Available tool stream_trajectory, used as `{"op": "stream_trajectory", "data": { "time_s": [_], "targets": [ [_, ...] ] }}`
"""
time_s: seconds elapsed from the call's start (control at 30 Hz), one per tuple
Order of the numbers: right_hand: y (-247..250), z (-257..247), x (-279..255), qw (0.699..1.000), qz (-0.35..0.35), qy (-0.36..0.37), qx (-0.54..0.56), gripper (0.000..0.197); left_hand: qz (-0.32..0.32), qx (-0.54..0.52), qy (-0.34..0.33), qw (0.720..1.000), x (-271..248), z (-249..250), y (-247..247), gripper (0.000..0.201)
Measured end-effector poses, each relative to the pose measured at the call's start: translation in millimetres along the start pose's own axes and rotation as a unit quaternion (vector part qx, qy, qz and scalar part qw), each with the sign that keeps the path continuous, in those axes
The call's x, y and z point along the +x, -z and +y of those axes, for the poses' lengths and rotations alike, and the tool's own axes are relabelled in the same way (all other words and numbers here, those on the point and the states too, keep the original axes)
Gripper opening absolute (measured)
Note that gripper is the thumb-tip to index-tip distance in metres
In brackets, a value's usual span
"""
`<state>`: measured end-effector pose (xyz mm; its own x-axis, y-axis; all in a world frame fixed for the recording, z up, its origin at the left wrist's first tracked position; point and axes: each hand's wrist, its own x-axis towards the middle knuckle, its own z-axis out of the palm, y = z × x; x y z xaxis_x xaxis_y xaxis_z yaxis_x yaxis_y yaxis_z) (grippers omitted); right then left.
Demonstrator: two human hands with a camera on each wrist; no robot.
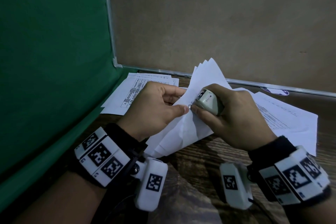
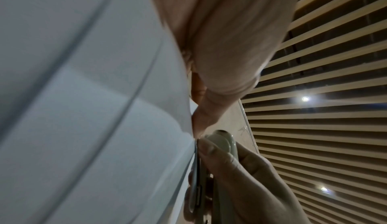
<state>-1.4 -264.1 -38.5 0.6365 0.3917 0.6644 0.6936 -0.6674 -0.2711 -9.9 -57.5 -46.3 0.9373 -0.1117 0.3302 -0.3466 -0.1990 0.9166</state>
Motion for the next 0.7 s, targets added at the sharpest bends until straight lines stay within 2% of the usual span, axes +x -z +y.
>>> {"op": "stream_trajectory", "data": {
  "time_s": [0.07,0.23,0.37,0.5,0.63,0.7],
  "targets": [
    [-1.2,-0.3,-0.5,1.000,0.003,-0.011,0.012,0.024,0.004,0.005,0.001,1.000,-1.5,0.9,-3.7,0.033],
    [-0.1,-0.9,0.7,1.000,0.000,-0.011,0.015,0.023,0.014,0.017,0.000,1.000,-3.2,5.0,-6.1,0.043],
    [1.8,0.6,0.4,1.000,-0.002,-0.003,0.010,0.019,0.004,-0.010,0.012,1.000,-4.5,8.0,-6.5,0.031],
    [1.1,-0.9,0.1,1.000,-0.002,0.008,0.002,0.018,0.042,0.001,0.038,0.998,-2.8,6.7,-10.1,0.009],
    [1.3,-5.2,1.5,1.000,-0.009,0.029,0.004,0.017,0.081,-0.004,0.067,0.994,-2.0,4.5,-11.5,0.022],
    [1.6,-6.1,1.4,0.999,-0.003,0.039,0.011,0.019,0.096,-0.006,0.080,0.992,-2.4,4.9,-12.8,0.021]
  ]
}}
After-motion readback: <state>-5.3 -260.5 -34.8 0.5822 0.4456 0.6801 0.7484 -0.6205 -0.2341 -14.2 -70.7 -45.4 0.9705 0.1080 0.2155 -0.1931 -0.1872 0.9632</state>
